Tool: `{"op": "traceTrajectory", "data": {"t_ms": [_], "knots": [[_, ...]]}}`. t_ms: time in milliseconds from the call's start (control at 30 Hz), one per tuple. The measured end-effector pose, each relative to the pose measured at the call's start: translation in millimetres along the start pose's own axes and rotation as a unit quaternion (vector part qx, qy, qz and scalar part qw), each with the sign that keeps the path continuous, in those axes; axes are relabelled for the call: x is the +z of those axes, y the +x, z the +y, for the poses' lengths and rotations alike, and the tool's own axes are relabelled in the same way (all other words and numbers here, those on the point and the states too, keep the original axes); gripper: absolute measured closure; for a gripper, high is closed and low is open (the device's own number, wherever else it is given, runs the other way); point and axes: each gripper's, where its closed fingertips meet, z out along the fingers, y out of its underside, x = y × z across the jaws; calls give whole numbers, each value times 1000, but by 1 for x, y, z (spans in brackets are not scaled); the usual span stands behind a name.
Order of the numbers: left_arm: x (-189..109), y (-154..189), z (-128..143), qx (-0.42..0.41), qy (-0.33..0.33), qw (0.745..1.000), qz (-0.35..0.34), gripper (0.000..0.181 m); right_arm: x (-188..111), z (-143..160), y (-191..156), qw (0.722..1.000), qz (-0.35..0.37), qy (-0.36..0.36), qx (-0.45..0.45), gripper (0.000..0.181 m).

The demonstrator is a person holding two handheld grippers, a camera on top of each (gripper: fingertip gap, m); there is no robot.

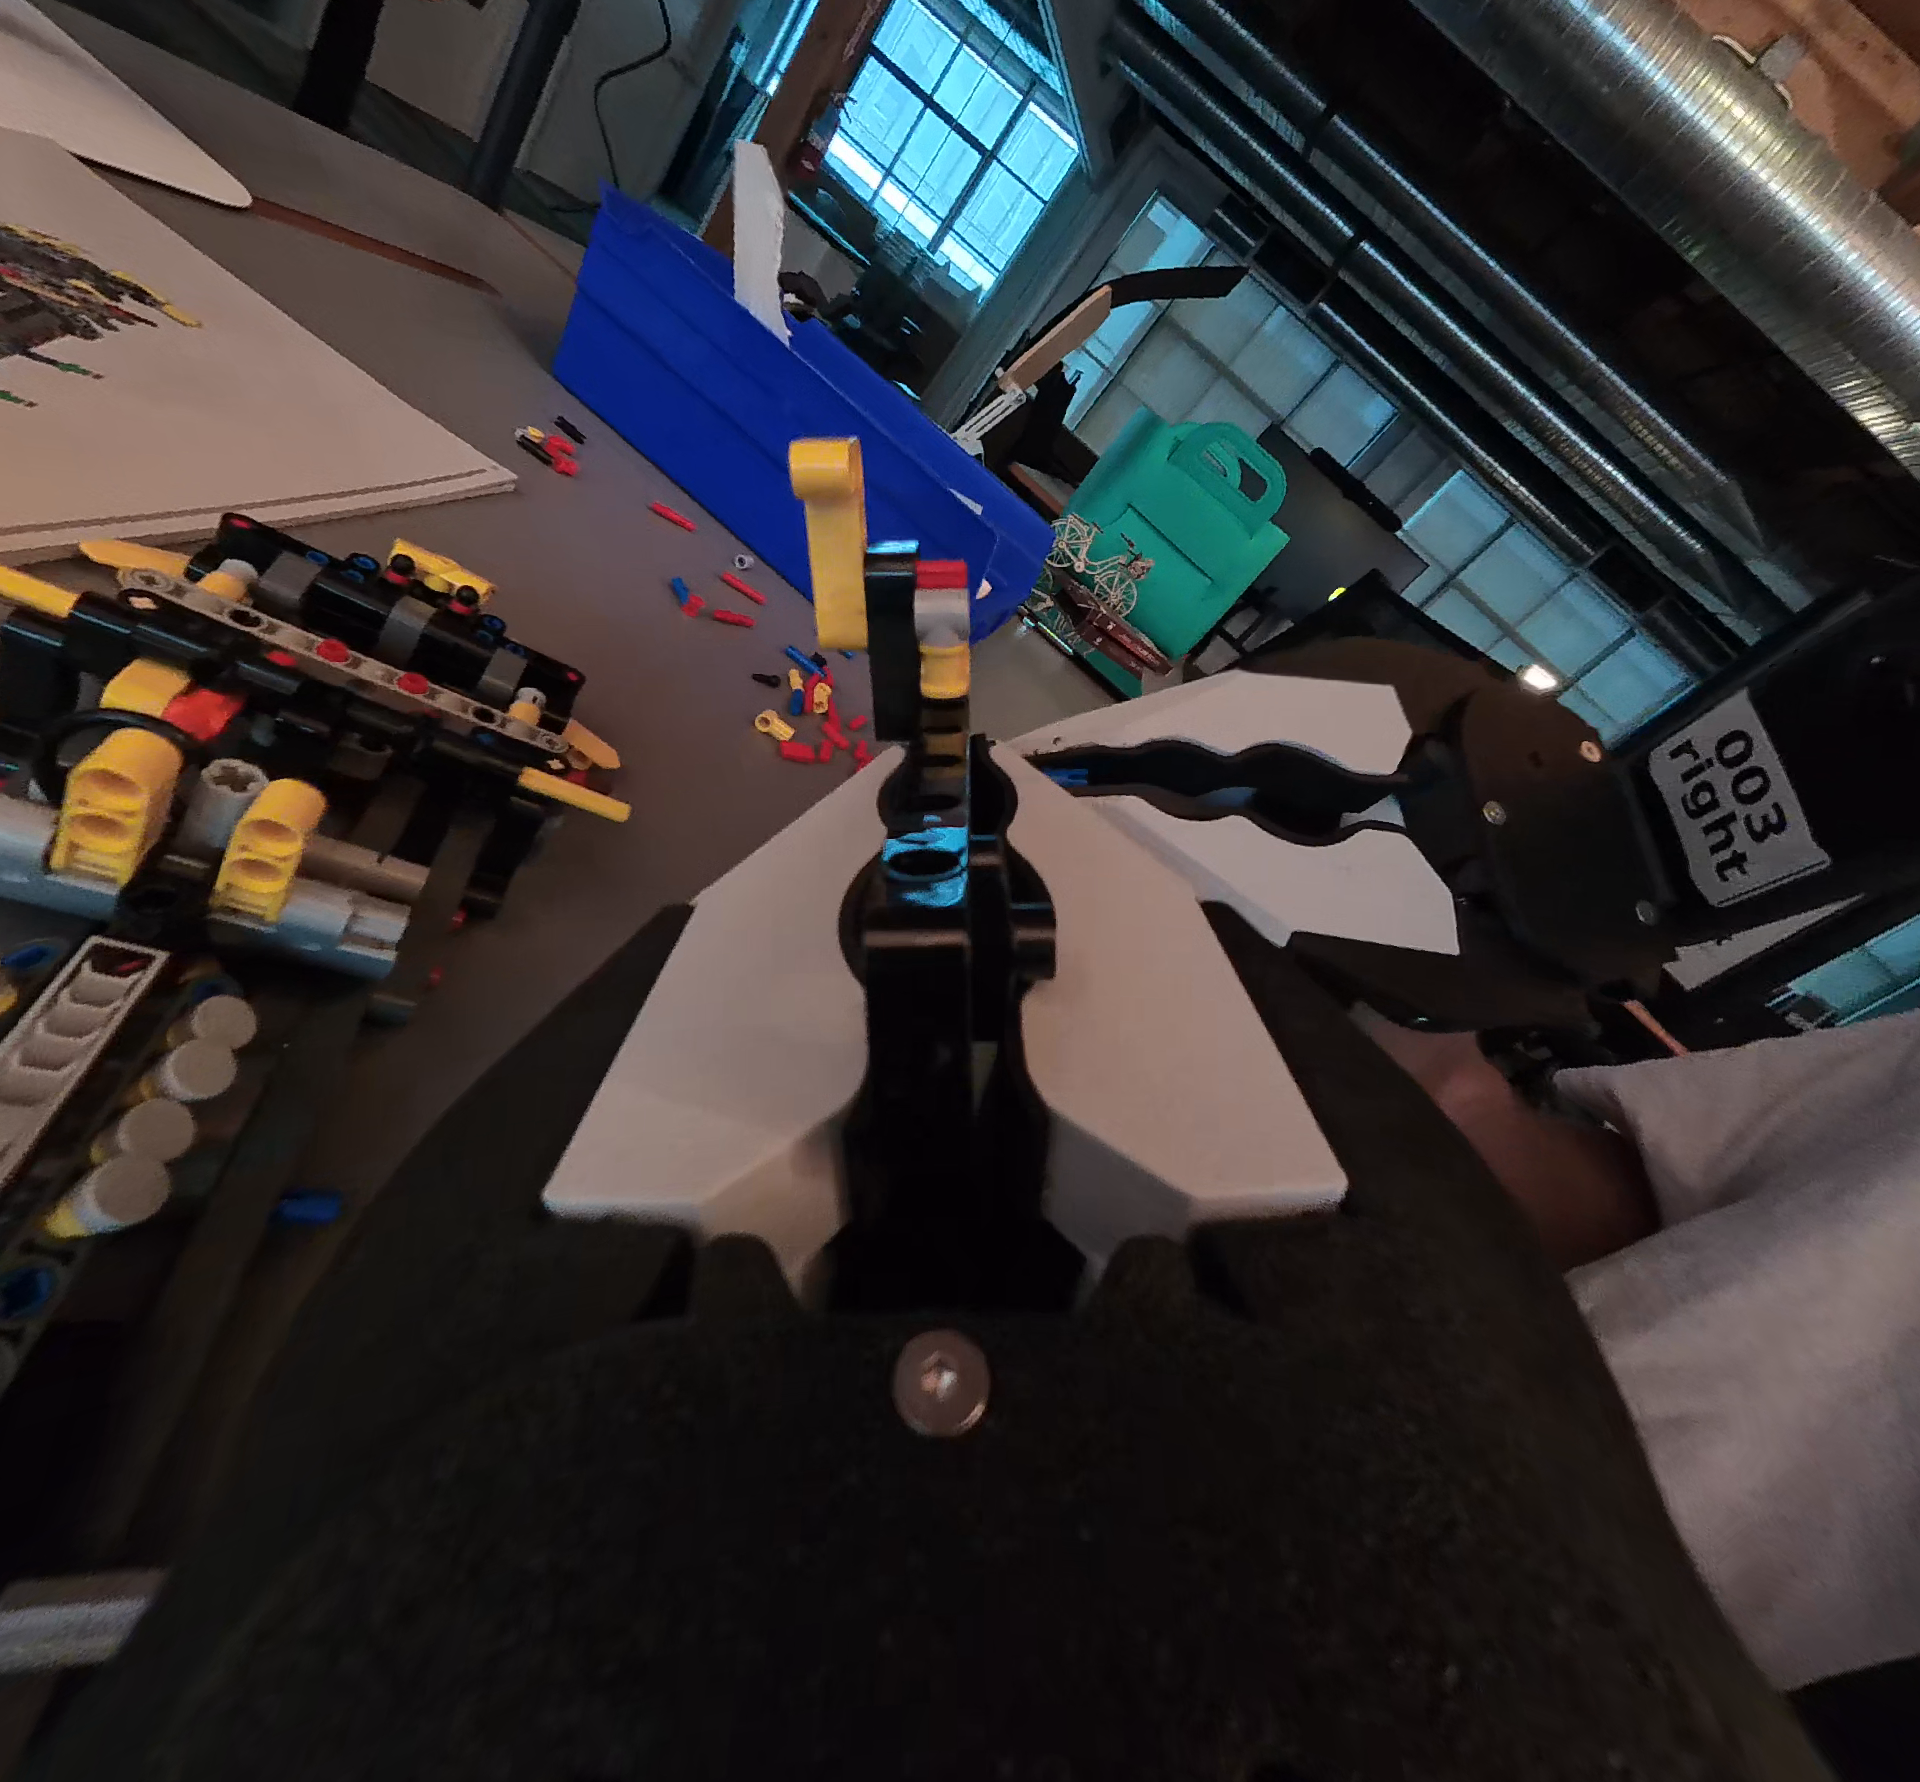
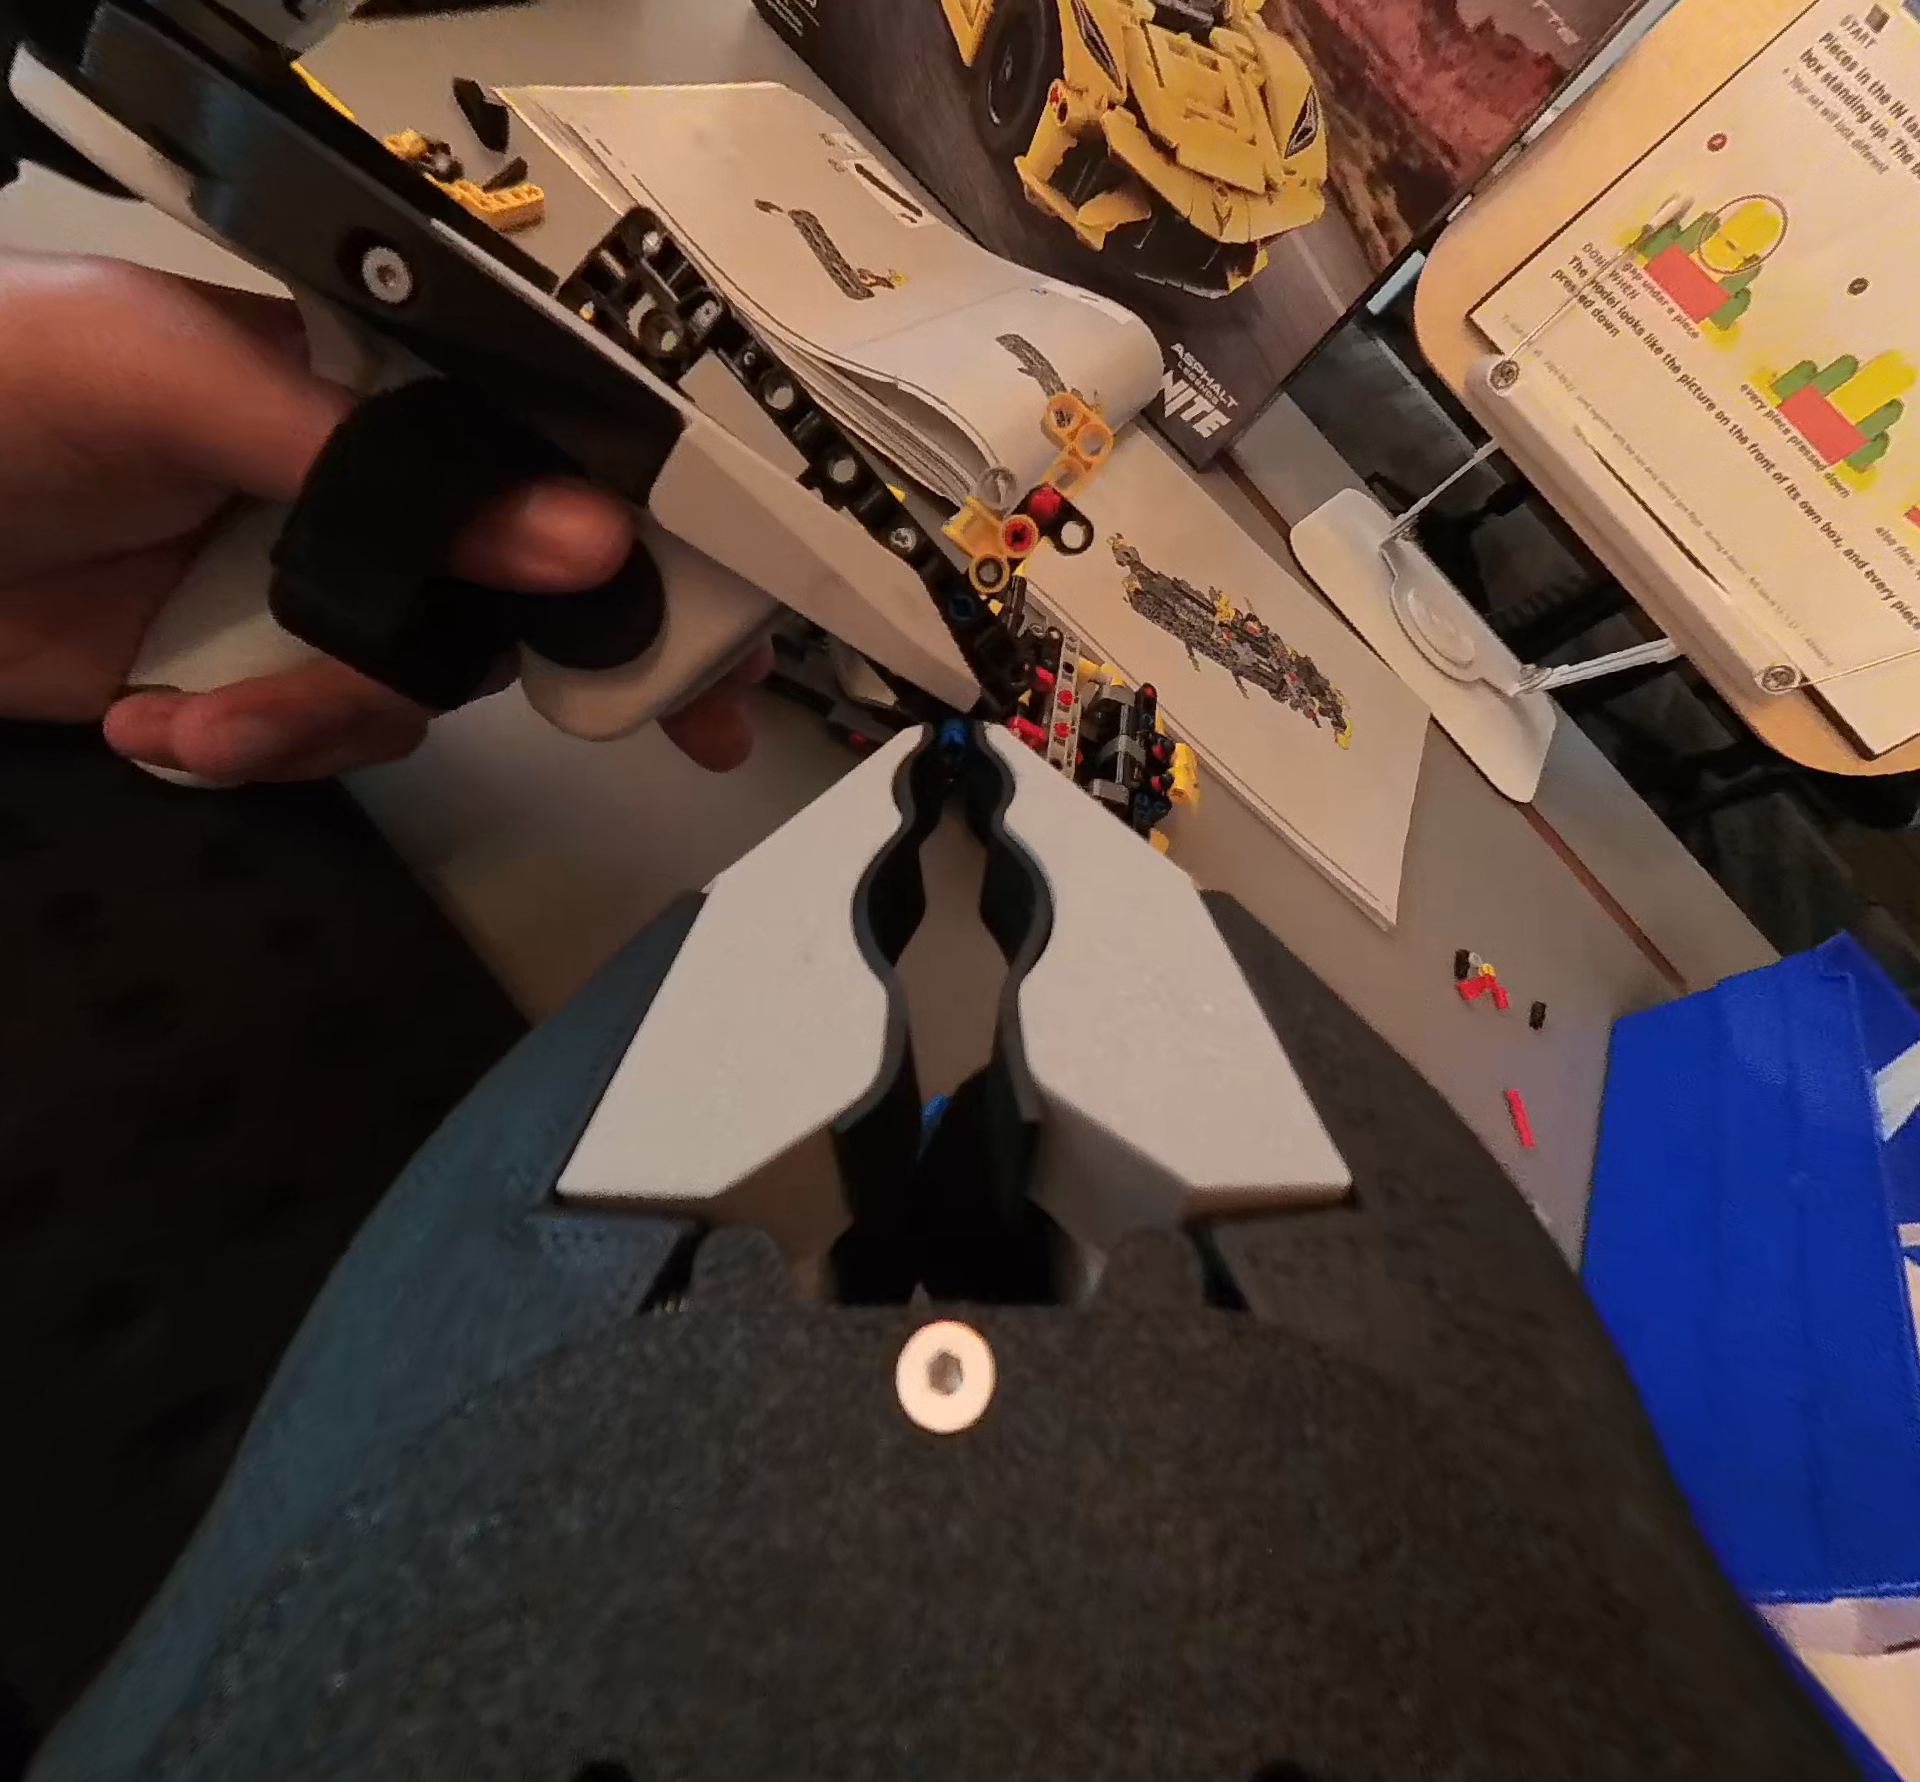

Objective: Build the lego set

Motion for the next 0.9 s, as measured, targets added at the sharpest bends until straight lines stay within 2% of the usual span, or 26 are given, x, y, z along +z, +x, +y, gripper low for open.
{"op": "traceTrajectory", "data": {"t_ms": [33,267,367,467,600,700,767,867,900], "knots": [[0,1,0,4,2,1000,0,172,-1,0,0,1000,1,5,8,178],[-1,1,-3,-30,17,999,12,172,0,-3,1,994,18,28,104,178],[-2,-2,-4,-25,23,999,-3,172,2,-3,0,989,13,40,144,178],[-2,-4,-3,-1,17,999,-29,172,5,-1,0,992,22,38,116,178],[-1,-3,1,28,-3,999,-43,172,4,2,-1,999,31,30,18,178],[1,-4,3,32,-9,998,-45,172,3,5,-1,999,15,33,25,178],[1,-6,1,30,-5,998,-52,172,6,4,0,997,6,46,69,178],[-2,-13,-5,23,17,997,-71,171,14,0,0,974,-34,73,211,178],[-3,-14,-7,22,20,997,-72,171,16,-2,0,971,-36,74,226,178]]}}
